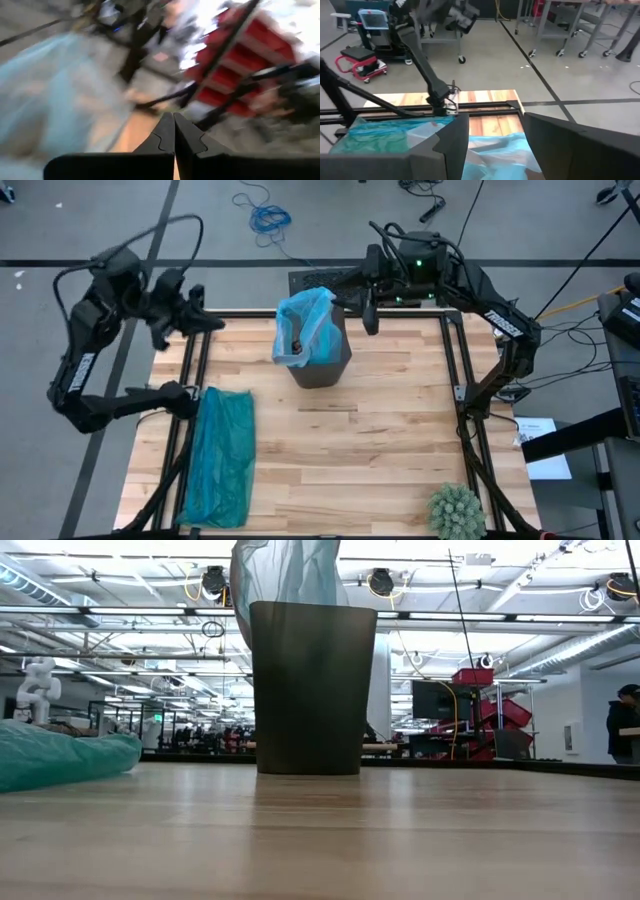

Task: Place trash/remove bag and relplace
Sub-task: Close the blue trash bag in the trash bin

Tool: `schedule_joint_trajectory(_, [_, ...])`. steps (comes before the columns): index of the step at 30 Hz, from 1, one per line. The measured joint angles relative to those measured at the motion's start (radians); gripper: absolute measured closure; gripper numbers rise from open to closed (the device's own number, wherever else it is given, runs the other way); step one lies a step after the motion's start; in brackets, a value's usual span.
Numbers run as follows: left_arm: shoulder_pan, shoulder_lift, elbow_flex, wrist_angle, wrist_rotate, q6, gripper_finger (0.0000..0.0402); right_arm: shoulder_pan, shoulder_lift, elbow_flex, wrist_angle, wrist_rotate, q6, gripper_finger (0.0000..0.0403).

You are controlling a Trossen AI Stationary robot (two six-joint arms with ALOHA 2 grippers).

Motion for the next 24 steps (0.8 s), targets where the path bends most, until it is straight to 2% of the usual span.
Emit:
schedule_joint_trajectory(3, [-0.056, 0.000, 0.002, -0.192, -0.189, 0.158, 0.0401, -0.019, 0.000, 0.000, 0.000, 0.001, -0.002, 0.0222])
schedule_joint_trajectory(6, [-0.130, 0.023, 0.001, -0.244, -0.292, 0.209, 0.0401, -0.035, 0.000, 0.000, -0.005, -0.002, -0.002, 0.0222])
schedule_joint_trajectory(13, [-0.292, 0.120, 0.001, -0.092, -0.366, 0.249, 0.0393, -0.059, 0.000, 0.000, -0.013, -0.004, -0.028, 0.0222])
schedule_joint_trajectory(21, [-0.420, 0.263, -0.001, -0.138, -0.424, 0.352, 0.0323, -0.065, 0.000, 0.000, -0.063, -0.004, -0.064, 0.0222])
schedule_joint_trajectory(24, [-0.452, 0.290, 0.000, -0.153, -0.477, 0.374, 0.0294, -0.065, 0.000, 0.000, -0.063, -0.004, -0.068, 0.0222])
